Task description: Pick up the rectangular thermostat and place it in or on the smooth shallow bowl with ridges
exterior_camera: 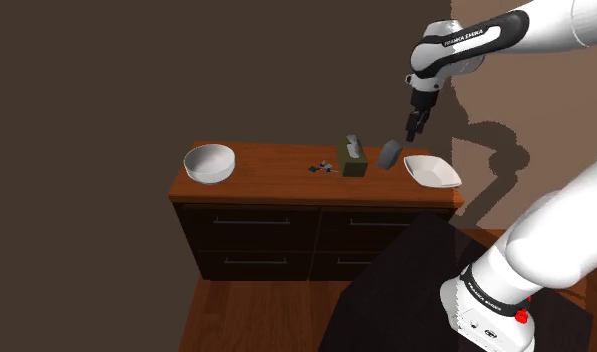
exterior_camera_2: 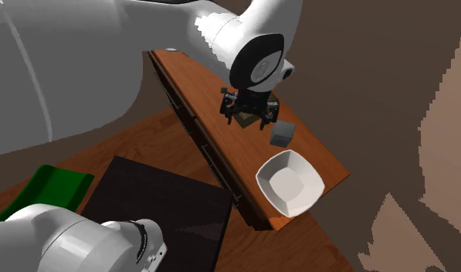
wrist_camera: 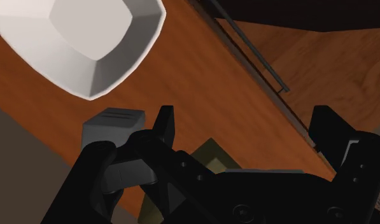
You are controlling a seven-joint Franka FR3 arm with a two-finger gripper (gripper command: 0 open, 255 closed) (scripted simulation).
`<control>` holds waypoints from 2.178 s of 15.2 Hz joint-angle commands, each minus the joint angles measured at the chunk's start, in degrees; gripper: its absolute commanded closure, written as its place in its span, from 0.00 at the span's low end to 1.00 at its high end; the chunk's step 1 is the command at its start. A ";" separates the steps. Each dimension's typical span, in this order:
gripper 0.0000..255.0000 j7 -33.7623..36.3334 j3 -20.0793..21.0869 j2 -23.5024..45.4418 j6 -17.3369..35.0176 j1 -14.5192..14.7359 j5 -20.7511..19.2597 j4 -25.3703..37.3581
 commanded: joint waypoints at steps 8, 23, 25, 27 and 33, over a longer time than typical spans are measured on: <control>0.00 -12.79 -2.16 22.27 3.74 -4.36 8.92 14.87; 0.00 -19.95 0.51 40.98 7.03 -11.12 15.39 27.79; 0.00 -19.95 0.51 40.97 7.03 -11.12 15.39 27.79; 0.00 -19.95 0.51 40.98 7.03 -11.12 15.39 27.79; 1.00 -19.96 0.50 40.99 6.97 -11.14 15.39 27.86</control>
